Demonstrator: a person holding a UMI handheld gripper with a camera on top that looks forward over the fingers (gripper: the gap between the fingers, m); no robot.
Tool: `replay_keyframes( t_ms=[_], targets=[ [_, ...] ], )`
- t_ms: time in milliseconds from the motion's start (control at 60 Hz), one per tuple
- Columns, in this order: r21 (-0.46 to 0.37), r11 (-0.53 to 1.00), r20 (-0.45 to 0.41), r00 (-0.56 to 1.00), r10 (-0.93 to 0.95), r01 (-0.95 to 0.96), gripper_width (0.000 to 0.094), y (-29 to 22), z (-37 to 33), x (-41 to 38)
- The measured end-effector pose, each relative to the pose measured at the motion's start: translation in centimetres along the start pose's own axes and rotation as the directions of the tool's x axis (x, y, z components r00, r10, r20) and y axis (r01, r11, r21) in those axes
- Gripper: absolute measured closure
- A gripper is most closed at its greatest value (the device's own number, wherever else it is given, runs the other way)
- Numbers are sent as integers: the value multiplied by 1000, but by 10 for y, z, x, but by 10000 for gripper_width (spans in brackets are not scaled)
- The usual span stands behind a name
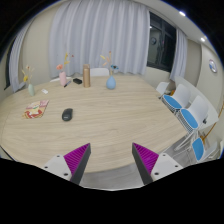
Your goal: Arrange mouse
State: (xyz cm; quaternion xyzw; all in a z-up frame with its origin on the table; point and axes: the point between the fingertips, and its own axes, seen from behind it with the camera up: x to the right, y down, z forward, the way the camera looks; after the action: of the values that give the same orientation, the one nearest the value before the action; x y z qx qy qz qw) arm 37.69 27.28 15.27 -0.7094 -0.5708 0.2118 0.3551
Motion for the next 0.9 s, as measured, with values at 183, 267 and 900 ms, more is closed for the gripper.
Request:
replay_keyframes(
  t_ms=[183, 267, 900],
  targets=[
    [-10, 1000, 32, 999, 0, 0, 77, 2, 1, -28],
    [-13, 1000, 38, 999, -14, 14, 78, 2, 3, -48],
    [0, 995, 200, 975, -95, 97, 78, -16, 50, -238]
  ],
)
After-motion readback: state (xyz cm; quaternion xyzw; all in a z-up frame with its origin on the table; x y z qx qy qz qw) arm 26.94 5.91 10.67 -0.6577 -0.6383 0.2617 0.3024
